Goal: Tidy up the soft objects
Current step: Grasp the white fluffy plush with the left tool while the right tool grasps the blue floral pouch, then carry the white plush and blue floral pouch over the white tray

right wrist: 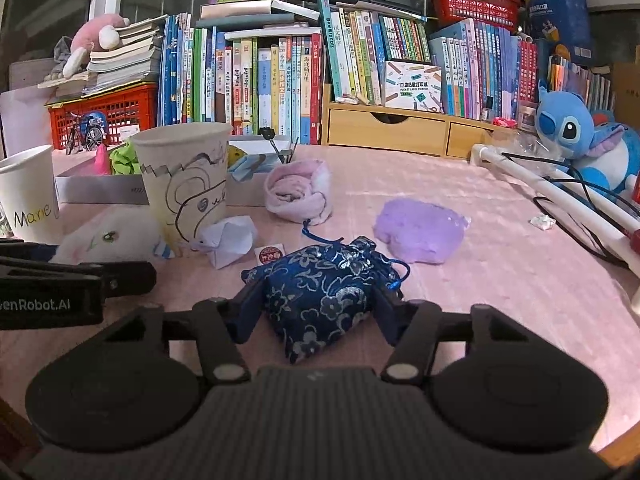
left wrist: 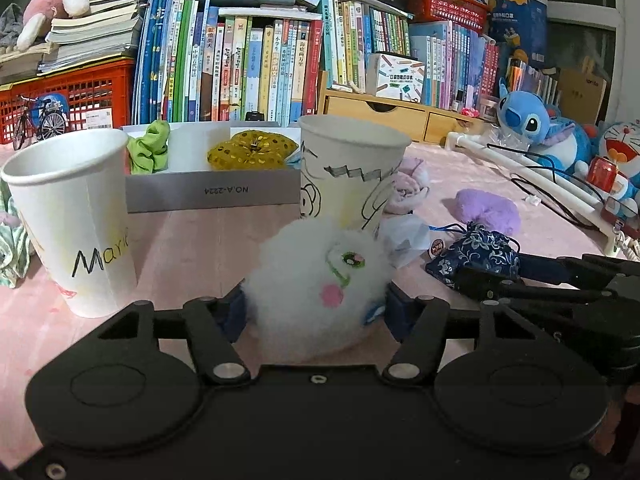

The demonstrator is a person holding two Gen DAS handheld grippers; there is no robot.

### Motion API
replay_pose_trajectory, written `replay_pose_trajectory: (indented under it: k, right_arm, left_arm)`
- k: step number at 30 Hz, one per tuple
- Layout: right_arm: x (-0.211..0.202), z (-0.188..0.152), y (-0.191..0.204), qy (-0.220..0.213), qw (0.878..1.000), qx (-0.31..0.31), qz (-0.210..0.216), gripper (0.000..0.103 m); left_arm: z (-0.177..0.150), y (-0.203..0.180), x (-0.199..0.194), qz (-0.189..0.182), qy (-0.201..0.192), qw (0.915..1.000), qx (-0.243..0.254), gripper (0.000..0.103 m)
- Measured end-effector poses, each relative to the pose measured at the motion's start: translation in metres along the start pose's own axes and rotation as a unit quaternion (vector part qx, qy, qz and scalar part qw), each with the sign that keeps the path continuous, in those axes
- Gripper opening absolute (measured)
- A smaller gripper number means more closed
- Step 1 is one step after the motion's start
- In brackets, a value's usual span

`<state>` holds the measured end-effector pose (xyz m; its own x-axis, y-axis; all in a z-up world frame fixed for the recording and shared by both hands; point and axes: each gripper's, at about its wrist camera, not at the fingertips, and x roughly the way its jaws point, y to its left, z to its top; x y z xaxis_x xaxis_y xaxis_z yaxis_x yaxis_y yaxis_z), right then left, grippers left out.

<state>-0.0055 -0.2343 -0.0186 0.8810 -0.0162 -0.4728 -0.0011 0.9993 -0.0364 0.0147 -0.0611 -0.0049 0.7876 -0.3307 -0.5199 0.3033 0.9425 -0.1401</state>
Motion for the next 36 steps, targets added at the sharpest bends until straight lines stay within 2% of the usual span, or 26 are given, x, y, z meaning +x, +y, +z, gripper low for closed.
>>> replay_pose_trajectory:
  k: [13,22,36]
  right_arm:
    - [-0.005,0.005,-0.001,0.001,1.0,0.006,-0.01,0.043]
    - [-0.018,0.015,0.003,-0.017,1.0,-0.006,-0.014,0.041]
    - [-0.036,0.033,-0.002,-0.044,0.999,-0.002,-0.031,0.04]
  left_arm:
    - [0.0,-0.001,-0.013,0.0,-0.02,0.9998,0.008,0.062]
    - [0.007,0.004,-0.033,-0.027,-0.024,0.9991,-0.021,0.061]
    - [0.03,-0.002,-0.074,-0.05,-0.069,0.9962,-0.012,0.061]
